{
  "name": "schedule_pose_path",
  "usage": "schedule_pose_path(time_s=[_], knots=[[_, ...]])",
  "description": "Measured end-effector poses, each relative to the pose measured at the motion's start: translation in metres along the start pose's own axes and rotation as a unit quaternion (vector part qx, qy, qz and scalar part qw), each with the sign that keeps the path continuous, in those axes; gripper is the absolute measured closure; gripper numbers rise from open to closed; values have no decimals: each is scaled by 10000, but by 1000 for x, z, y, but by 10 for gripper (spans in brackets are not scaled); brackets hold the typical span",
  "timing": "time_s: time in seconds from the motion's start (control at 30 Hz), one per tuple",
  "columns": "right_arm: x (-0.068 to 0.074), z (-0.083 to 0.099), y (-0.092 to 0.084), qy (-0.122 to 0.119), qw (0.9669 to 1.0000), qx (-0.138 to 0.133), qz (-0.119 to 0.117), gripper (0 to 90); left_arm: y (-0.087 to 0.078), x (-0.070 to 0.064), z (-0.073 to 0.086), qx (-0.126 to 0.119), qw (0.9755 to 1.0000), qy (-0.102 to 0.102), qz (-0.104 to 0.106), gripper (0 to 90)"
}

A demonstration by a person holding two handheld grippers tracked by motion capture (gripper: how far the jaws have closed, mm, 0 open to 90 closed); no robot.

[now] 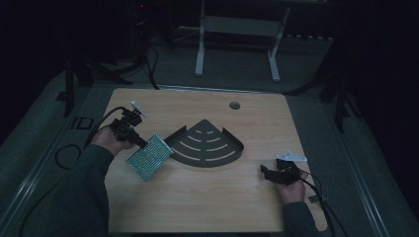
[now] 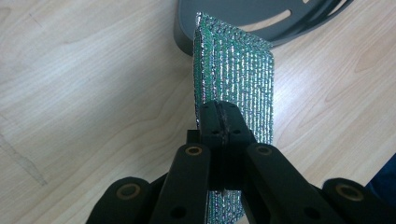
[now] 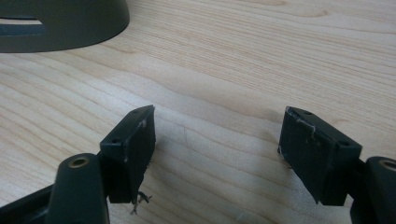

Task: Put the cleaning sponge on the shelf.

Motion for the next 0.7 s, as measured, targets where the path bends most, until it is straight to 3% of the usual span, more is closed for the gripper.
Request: schedule_pose_path(time_s=[0.7], knots=[[0, 0, 0, -6, 10000, 1, 1, 265, -8, -3, -28, -1, 9999, 111, -18, 900]])
Point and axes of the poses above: each handheld gripper's, and its own axes: y roughly forward along the jaws, z roughly out of its underside, x roughly to its left, the point moved 9 cm from there along y, roughly forward along the jaws, and after that the axes turned 3 degrees about z, right-handed, at the moved point
